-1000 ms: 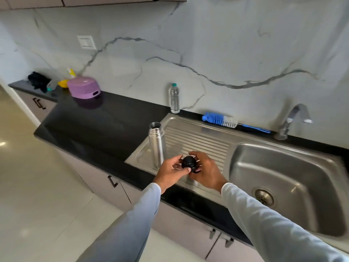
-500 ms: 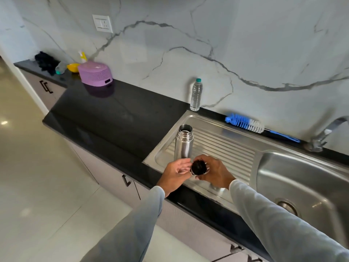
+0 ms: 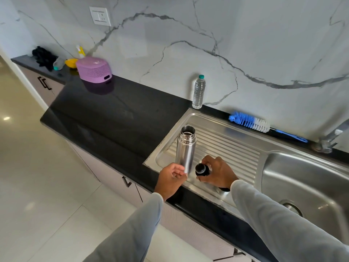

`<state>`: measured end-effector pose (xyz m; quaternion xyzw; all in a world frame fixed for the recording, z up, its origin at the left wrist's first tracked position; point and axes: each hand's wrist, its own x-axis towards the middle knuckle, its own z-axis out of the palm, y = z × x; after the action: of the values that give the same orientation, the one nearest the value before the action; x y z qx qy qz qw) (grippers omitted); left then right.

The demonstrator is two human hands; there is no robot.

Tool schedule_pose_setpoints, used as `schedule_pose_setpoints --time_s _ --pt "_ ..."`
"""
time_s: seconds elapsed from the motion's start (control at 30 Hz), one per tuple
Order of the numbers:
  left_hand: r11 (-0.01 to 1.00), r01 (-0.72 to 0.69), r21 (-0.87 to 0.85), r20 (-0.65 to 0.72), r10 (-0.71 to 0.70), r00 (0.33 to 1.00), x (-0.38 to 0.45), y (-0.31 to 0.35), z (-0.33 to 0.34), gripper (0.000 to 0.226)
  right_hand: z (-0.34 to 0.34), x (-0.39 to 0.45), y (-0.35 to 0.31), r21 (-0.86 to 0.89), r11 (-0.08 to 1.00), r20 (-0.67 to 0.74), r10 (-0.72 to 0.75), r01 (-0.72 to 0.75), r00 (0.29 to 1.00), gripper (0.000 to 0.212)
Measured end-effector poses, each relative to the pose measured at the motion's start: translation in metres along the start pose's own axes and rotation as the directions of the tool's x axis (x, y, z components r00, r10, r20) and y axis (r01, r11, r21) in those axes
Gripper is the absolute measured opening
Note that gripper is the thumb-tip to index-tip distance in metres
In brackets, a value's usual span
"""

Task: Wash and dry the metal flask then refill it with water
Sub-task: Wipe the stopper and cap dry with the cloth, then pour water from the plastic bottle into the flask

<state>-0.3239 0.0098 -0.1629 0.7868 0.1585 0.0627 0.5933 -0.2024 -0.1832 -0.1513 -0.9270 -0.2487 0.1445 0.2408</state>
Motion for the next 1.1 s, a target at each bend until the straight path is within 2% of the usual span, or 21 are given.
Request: schedule_pose_setpoints --time_s 0.13,0.27,0.43,0.6,0.8,0.9,0.97,1.1 --pt "0.987 0.028 0.156 -0.065 -0.018 0.998 0.007 -0.015 -0.007 0.016 0.002 0.002 0.004 0.022 1.0 0.057 -0.01 0.009 0.998 0.05" --pt "0.965 0.033 0.259 -0.085 -0.011 0.996 0.013 -0.019 -0.013 0.025 0.005 0.004 0.002 -0.006 1.0 0.097 -0.022 0.022 0.995 0.063" --pt "0.955 0.005 0.297 -0.051 0.011 0.999 0.021 -0.02 -0.022 0.011 0.009 0.007 0.007 -0.008 0.999 0.099 -0.03 0.031 0.995 0.068" --pt "0.942 -0.03 0.333 -0.038 0.045 0.998 0.029 -0.019 -0.03 0.011 0.01 0.007 0.011 -0.031 0.999 0.117 -0.03 0.033 0.993 0.067" --pt "0.919 -0.022 0.393 -0.144 0.085 0.986 0.037 -0.004 -0.043 0.018 0.004 0.008 0.011 -0.041 0.998 0.147 -0.036 0.042 0.988 0.075" --pt "0.912 -0.018 0.411 -0.143 0.084 0.986 0.048 0.003 -0.054 0.018 -0.011 0.015 0.013 -0.006 0.999 0.124 -0.033 0.034 0.992 0.073" --pt "0.902 -0.023 0.432 -0.146 0.095 0.985 0.059 0.01 -0.063 0.018 -0.025 0.023 0.015 -0.041 0.998 0.09 -0.041 0.045 0.995 0.066" --pt "0.881 -0.037 0.472 -0.159 0.126 0.979 0.089 0.033 -0.08 0.023 -0.055 0.044 0.014 -0.063 0.996 -0.05 -0.06 0.057 0.997 0.05"
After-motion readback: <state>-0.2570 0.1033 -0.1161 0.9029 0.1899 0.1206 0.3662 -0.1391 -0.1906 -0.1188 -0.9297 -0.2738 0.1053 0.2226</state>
